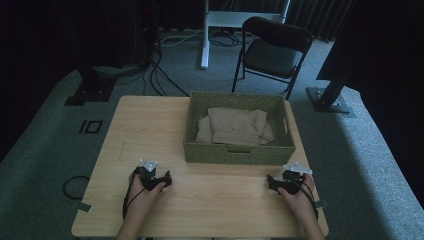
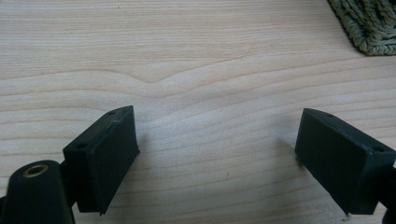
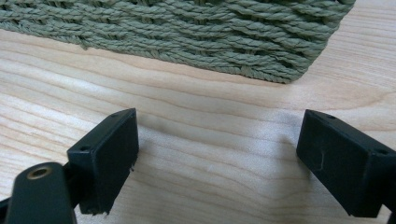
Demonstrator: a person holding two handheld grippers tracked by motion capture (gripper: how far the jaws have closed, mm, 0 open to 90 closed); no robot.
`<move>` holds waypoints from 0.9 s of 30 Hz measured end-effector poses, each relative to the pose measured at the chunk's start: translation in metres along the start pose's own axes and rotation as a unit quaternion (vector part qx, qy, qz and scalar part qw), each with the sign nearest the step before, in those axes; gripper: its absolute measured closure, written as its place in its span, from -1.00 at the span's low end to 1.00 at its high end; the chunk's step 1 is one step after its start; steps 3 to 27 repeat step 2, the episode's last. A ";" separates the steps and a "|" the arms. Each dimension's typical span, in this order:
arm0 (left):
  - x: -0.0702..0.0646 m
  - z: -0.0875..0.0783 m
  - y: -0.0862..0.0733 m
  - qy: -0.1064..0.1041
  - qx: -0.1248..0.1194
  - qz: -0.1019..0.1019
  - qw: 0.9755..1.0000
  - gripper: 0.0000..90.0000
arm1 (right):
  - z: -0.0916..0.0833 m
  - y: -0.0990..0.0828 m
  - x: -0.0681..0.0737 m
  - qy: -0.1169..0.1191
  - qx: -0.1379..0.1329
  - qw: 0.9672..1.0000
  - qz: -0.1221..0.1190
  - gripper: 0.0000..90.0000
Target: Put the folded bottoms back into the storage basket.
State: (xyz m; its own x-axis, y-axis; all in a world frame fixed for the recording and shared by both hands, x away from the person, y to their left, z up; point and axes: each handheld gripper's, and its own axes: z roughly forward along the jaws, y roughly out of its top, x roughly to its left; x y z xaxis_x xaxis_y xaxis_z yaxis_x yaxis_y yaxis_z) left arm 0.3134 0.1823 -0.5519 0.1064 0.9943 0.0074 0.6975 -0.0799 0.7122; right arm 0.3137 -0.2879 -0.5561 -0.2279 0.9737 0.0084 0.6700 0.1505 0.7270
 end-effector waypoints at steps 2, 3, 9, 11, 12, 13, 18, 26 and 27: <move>0.000 0.000 0.000 0.002 0.000 -0.002 1.000 -0.70 | 0.000 0.000 0.000 0.000 0.000 1.000 0.000 -0.72; 0.000 0.000 0.000 0.002 0.000 -0.002 1.000 -0.70 | 0.000 0.000 0.000 0.000 0.000 1.000 0.000 -0.72; 0.000 0.000 0.000 0.002 0.000 -0.002 1.000 -0.70 | 0.000 0.000 0.000 0.000 0.000 1.000 0.000 -0.72; 0.000 0.000 0.000 0.002 0.000 -0.002 1.000 -0.70 | 0.000 0.000 0.000 0.000 0.000 1.000 0.000 -0.72; 0.000 0.000 0.000 0.002 0.000 -0.002 1.000 -0.70 | 0.000 0.000 0.000 0.000 0.000 1.000 0.000 -0.72; 0.000 0.000 0.000 0.002 0.000 -0.002 1.000 -0.70 | 0.000 0.000 0.000 0.000 0.000 1.000 0.000 -0.72; 0.000 0.000 0.000 0.002 0.000 -0.002 1.000 -0.70 | 0.000 0.000 0.000 0.000 0.000 1.000 0.000 -0.72; 0.000 0.000 0.000 0.002 0.000 -0.002 1.000 -0.70 | 0.000 0.000 0.000 0.000 0.000 1.000 0.000 -0.72; 0.000 0.000 0.000 0.002 0.000 -0.002 1.000 -0.70 | 0.000 0.000 0.000 0.000 0.000 1.000 0.000 -0.72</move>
